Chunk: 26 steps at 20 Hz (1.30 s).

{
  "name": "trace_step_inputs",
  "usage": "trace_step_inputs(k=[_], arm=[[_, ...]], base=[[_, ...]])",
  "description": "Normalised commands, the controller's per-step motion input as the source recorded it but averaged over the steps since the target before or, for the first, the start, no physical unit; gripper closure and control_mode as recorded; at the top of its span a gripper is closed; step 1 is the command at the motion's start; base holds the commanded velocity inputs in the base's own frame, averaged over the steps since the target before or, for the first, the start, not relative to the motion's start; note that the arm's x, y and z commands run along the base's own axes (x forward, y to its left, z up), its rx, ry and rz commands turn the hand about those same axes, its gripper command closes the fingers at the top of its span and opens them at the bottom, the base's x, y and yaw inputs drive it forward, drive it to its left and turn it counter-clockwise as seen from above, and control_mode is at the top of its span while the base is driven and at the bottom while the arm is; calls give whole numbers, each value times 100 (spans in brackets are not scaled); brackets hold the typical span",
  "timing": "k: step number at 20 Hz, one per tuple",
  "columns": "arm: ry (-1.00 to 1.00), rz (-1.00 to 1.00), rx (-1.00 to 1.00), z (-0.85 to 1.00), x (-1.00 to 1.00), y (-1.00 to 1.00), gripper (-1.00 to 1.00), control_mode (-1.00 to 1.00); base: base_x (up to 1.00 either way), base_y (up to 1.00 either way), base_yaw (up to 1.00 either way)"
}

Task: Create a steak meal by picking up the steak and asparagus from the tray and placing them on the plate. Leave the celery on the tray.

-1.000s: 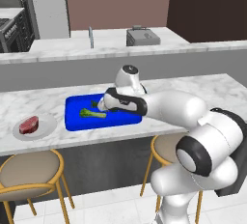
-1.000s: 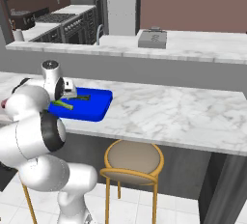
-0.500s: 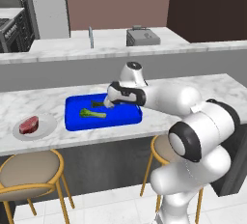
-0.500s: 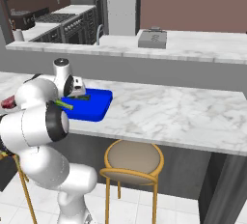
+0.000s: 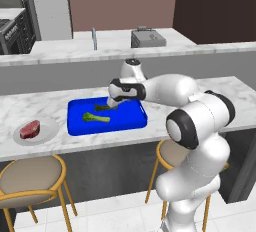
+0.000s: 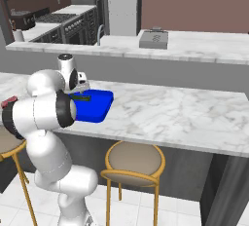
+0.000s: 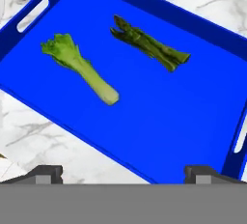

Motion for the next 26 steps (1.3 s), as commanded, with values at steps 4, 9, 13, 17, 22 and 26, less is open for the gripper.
trace_step_inputs(k=[4,9,13,17,22,26], arm=[[1,13,-4,0,28,0,-100,-100],[0,15,0,0,27,0,-100,-100],[0,14,0,-7,24,0,-100,-100],[0,13,0,-21,23,0,-100,-100],[0,11,0,-27,25,0,-100,-100],[0,9,0,-22,31,0,-100,-100]], base=[[0,0,0],[0,0,0],[0,0,0],[0,0,0],[0,0,0],[0,0,0]])
